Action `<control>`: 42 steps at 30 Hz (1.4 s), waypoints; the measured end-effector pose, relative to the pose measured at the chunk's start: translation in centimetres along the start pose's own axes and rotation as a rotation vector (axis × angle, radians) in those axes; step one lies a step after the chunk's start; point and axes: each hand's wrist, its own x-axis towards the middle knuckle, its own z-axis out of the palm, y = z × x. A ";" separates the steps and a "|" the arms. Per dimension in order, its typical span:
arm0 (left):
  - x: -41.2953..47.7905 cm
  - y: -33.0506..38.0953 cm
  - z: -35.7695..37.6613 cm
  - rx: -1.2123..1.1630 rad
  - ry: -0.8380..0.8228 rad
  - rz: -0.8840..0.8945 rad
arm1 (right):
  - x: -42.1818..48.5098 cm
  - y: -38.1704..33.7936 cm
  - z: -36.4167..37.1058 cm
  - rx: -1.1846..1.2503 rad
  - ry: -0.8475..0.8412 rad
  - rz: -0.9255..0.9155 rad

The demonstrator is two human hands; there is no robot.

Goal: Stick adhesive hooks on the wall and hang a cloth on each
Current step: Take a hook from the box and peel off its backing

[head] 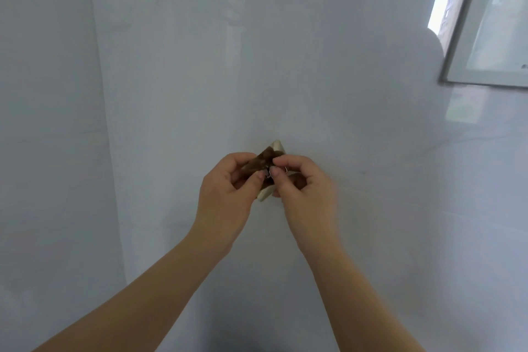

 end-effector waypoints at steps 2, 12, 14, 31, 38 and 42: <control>0.0 0.1 0.2 0.000 -0.034 -0.018 | -0.1 -0.1 -0.2 0.004 -0.018 0.004; 0.6 0.0 1.2 -0.123 0.019 -0.164 | 0.1 -0.1 -1.1 0.101 0.031 0.064; 0.6 0.0 1.2 -0.164 0.015 -0.191 | 0.0 0.1 -1.3 0.069 0.016 0.060; 0.6 0.0 1.7 -0.141 0.039 -0.208 | 0.2 0.7 -0.9 0.134 0.045 0.036; 0.6 0.1 1.2 -0.051 0.018 -0.099 | 0.7 0.8 -0.7 0.040 -0.002 -0.005; 0.7 -0.1 1.1 -0.078 0.057 -0.095 | 0.7 0.9 -0.5 0.034 0.002 -0.002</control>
